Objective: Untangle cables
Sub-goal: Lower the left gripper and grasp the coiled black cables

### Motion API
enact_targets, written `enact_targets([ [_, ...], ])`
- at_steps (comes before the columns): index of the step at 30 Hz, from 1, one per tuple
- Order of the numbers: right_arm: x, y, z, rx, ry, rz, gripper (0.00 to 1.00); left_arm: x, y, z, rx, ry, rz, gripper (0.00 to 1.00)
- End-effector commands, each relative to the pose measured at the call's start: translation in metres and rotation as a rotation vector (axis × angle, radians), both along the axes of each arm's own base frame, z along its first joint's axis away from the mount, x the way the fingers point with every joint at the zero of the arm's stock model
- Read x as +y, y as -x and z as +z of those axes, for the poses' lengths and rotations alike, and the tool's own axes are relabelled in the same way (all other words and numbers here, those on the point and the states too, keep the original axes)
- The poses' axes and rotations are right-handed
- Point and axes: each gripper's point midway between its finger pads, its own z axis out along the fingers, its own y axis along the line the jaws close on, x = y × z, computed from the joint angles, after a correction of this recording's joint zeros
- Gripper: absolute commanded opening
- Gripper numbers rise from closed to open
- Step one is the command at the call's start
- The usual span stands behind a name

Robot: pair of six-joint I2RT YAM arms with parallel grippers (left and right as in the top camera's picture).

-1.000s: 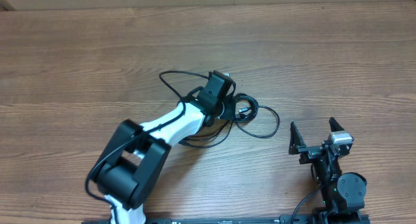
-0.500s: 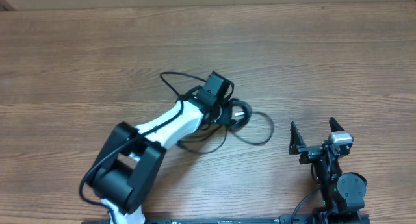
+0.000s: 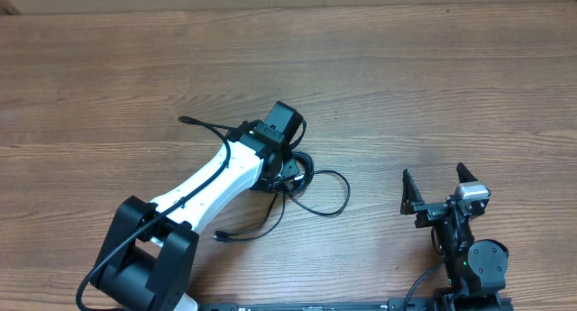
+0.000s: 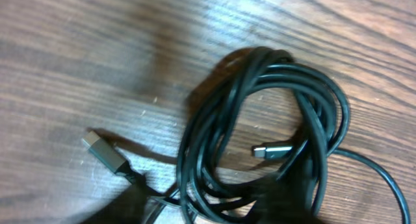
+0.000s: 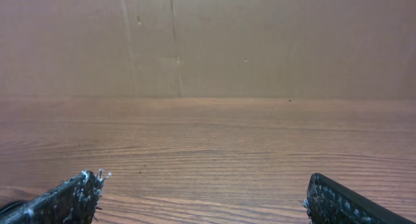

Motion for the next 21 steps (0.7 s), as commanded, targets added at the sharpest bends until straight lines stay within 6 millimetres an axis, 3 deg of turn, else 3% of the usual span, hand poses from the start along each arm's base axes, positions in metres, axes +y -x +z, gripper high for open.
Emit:
enact_targets([
  [1, 0.0, 0.0, -0.002, -0.005, 0.001, -0.001, 1.0, -0.003, -0.015, 0.011, -0.102, -0.035, -0.312, 1.0],
  [5, 0.0, 0.0, -0.002, -0.005, 0.001, -0.001, 1.0, -0.001, -0.028, 0.02, -0.176, -0.103, -0.616, 1.0],
  [6, 0.0, 0.0, -0.002, -0.005, 0.002, -0.001, 1.0, 0.0, -0.032, 0.021, -0.208, -0.142, -0.772, 0.98],
  [9, 0.0, 0.0, -0.002, -0.005, 0.002, -0.001, 1.0, -0.001, -0.034, 0.018, -0.227, -0.177, -0.913, 0.92],
  [14, 0.0, 0.0, -0.002, -0.005, 0.002, -0.001, 1.0, -0.008, -0.034, 0.006, -0.219, -0.149, -0.971, 0.85],
  [18, 0.0, 0.0, -0.002, -0.005, 0.002, -0.001, 1.0, -0.021, -0.027, -0.014, -0.177, -0.065, -0.993, 0.61],
  [21, 0.0, 0.0, -0.002, -0.005, 0.001, -0.001, 1.0, -0.018, -0.023, -0.035, -0.117, -0.066, -0.996, 0.55],
])
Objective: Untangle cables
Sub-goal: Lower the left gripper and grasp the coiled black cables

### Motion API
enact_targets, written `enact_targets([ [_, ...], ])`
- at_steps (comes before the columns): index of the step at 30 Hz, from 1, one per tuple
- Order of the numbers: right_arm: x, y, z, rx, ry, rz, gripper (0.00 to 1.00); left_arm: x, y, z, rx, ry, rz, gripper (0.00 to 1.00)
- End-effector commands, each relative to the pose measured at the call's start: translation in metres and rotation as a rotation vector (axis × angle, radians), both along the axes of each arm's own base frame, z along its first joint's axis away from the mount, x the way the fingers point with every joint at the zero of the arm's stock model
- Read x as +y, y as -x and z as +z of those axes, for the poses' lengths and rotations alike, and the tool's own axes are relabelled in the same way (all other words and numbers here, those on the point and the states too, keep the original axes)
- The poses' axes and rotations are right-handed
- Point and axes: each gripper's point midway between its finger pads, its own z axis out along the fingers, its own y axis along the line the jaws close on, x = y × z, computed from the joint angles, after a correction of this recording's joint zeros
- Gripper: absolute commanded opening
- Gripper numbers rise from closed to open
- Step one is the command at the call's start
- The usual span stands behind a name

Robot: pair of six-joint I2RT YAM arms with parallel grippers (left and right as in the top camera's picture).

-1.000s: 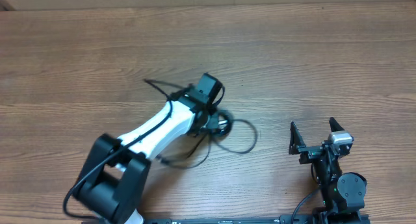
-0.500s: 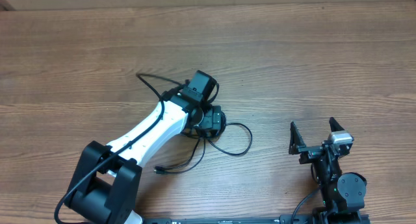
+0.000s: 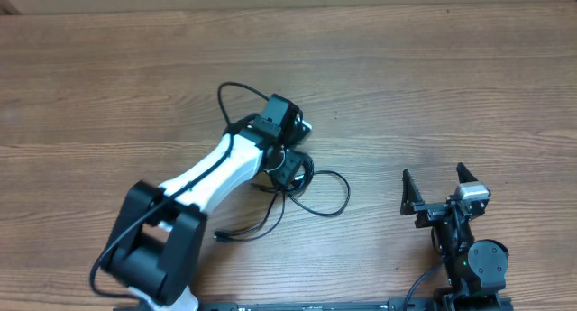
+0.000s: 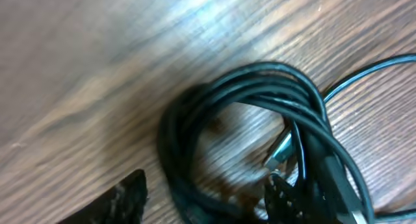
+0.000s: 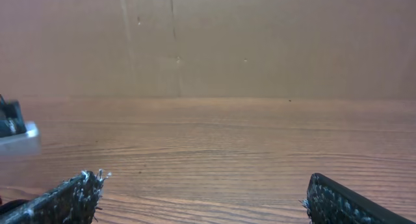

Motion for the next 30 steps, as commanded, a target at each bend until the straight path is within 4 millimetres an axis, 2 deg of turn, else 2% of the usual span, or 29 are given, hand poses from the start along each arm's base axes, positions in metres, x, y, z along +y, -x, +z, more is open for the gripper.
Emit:
enact_targets([
  [1, 0.0, 0.0, -0.001, -0.006, 0.001, -0.001, 1.0, -0.003, 0.007, -0.03, 0.085, -0.009, -0.049, 0.5],
  [2, 0.0, 0.0, -0.001, -0.006, 0.001, -0.001, 1.0, -0.002, 0.009, -0.035, 0.099, -0.016, -0.048, 0.38],
  [3, 0.0, 0.0, -0.001, -0.006, 0.001, -0.001, 1.0, -0.001, 0.011, -0.04, 0.113, -0.023, -0.048, 0.18],
  [4, 0.0, 0.0, -0.001, -0.006, 0.001, -0.001, 1.0, 0.0, 0.013, -0.043, 0.126, -0.03, -0.045, 0.04],
  [7, 0.0, 0.0, -0.001, -0.006, 0.001, -0.001, 1.0, 0.001, 0.015, -0.042, 0.135, -0.034, -0.032, 0.04],
  [11, 0.0, 0.0, -0.001, -0.006, 0.001, -0.001, 1.0, 0.003, 0.006, -0.018, 0.128, -0.027, 0.067, 0.04],
  [14, 0.0, 0.0, -0.001, -0.006, 0.001, -0.001, 1.0, 0.002, -0.003, 0.006, 0.129, 0.01, 0.208, 0.04],
  [18, 0.0, 0.0, -0.001, -0.006, 0.001, -0.001, 1.0, 0.004, -0.006, 0.029, 0.188, 0.074, 0.541, 0.04],
  [21, 0.0, 0.0, -0.001, -0.006, 0.001, -0.001, 1.0, 0.005, 0.002, 0.03, 0.274, 0.112, 0.836, 0.04],
  [25, 0.0, 0.0, -0.001, -0.006, 0.001, -0.001, 1.0, 0.004, 0.017, 0.029, 0.391, 0.131, 1.131, 0.04],
  [30, 0.0, 0.0, -0.001, -0.006, 0.001, -0.001, 1.0, 0.008, 0.025, 0.028, 0.411, 0.098, 1.186, 0.04],
])
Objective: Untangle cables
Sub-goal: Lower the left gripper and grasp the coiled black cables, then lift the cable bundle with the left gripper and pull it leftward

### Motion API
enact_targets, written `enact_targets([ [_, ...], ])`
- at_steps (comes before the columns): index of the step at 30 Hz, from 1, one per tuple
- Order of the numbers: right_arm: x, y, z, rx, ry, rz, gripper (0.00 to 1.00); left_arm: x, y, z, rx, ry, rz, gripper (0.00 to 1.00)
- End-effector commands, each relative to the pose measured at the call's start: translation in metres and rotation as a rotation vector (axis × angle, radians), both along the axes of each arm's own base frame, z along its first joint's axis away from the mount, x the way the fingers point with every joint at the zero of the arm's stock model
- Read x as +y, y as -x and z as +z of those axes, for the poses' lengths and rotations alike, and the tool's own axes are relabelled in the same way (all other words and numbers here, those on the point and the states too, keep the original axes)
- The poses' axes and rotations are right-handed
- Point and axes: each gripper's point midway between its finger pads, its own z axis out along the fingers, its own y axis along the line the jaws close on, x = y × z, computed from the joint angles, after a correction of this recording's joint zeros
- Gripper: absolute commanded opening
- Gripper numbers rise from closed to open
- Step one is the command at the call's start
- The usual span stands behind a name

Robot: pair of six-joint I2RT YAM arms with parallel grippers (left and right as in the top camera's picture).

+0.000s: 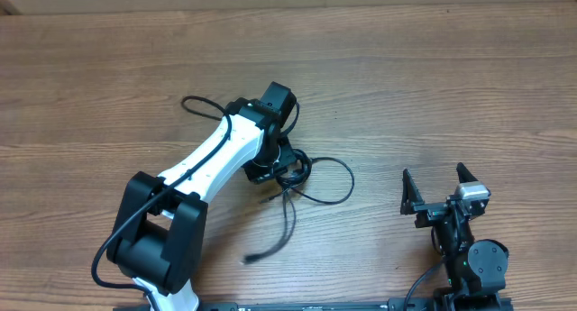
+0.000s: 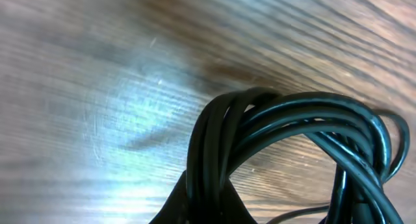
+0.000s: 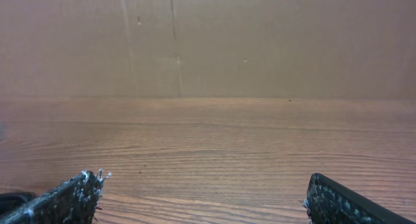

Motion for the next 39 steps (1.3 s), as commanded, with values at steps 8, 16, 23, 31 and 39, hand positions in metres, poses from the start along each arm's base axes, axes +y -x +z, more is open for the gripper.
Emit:
enact_targets([
  [8, 0.0, 0.0, -0.002, -0.005, 0.001, -0.001, 1.0, -0.005, 0.011, 0.011, 0.064, -0.001, 0.241, 0.04],
  [16, 0.0, 0.0, -0.002, -0.005, 0.001, -0.001, 1.0, -0.018, 0.028, 0.012, 0.146, -0.012, 0.482, 0.09],
  [23, 0.0, 0.0, -0.002, -0.005, 0.001, -0.001, 1.0, -0.031, 0.023, 0.011, 0.097, 0.008, 0.442, 0.1],
  [31, 0.0, 0.0, -0.002, -0.005, 0.001, -0.001, 1.0, -0.014, 0.009, 0.01, -0.013, -0.049, 0.16, 0.53],
  [39, 0.0, 0.0, -0.002, -0.005, 0.001, -0.001, 1.0, -0.011, -0.017, 0.016, -0.203, -0.077, -0.679, 0.84],
])
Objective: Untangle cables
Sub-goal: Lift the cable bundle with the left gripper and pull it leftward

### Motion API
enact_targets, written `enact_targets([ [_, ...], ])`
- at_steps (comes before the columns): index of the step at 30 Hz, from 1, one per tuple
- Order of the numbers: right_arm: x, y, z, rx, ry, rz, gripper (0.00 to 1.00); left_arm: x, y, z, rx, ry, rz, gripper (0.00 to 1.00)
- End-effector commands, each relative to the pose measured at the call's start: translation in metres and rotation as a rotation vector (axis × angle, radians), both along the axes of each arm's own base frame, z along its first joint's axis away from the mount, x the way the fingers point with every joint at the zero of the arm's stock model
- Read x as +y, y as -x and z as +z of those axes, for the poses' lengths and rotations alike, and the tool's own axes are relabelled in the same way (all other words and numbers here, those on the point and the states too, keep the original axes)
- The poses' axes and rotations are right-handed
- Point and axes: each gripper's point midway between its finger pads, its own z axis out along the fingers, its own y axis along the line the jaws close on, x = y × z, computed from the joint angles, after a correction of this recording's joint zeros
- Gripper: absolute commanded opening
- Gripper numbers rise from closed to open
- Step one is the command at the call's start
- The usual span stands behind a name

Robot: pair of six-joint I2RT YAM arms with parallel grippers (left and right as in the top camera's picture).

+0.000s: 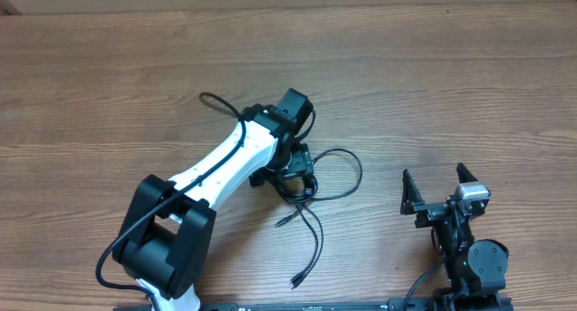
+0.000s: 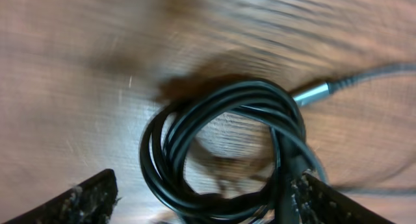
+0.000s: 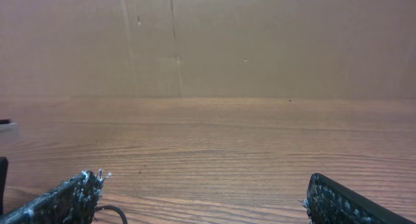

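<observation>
A black cable point(image 1: 300, 174) lies bunched in a small coil on the wooden table point(image 1: 433, 86). One loop point(image 1: 347, 176) bulges to the right, and two loose tails run down toward the front, the longer one ending in a plug point(image 1: 293, 282). My left gripper point(image 1: 290, 165) stands over the coil. In the left wrist view the left gripper point(image 2: 208, 204) is open, with the coil point(image 2: 195, 152) lying between its fingers point(image 2: 91, 197) and a silver plug point(image 2: 311, 93) beyond. My right gripper point(image 1: 437, 189) rests open at the front right, with nothing between its fingers point(image 3: 65, 201).
A cardboard wall point(image 3: 208, 42) closes off the far side of the table. The left arm point(image 1: 216, 180) stretches diagonally from the front left to the coil. The right arm's base point(image 1: 473, 261) sits at the front right edge.
My left gripper was shut on the coil's strands and now stands open over the coil. The wrist sits slightly further right. The long tail's plug lies further right and nearer the front.
First my left gripper hovered over the coil with one tail lying to the front left. Then its open fingers straddled the coil. Then it was shut on the strands, and the tail had swung. Now it is open again. The right arm stayed still throughout.
</observation>
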Motion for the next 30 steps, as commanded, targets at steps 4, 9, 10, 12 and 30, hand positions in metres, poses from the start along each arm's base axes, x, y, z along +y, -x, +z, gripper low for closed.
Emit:
enact_targets([
  [4, 0.0, 0.0, -0.002, -0.005, 0.001, -0.001, 1.0, 0.002, -0.027, 0.017, -0.168, -0.047, -0.661, 0.66],
  [9, 0.0, 0.0, -0.002, -0.005, 0.001, -0.001, 1.0, 0.0, -0.029, 0.017, -0.183, -0.048, -0.708, 0.58],
  [10, 0.0, 0.0, -0.002, -0.005, 0.001, -0.001, 1.0, 0.0, -0.029, 0.017, -0.179, -0.044, -0.691, 0.59],
  [12, 0.0, 0.0, -0.002, -0.005, 0.001, -0.001, 1.0, 0.001, -0.027, 0.015, -0.165, -0.04, -0.624, 0.59],
  [30, 0.0, 0.0, -0.002, -0.005, 0.001, -0.001, 1.0, 0.024, 0.007, 0.001, 0.039, -0.061, 0.246, 0.45],
])
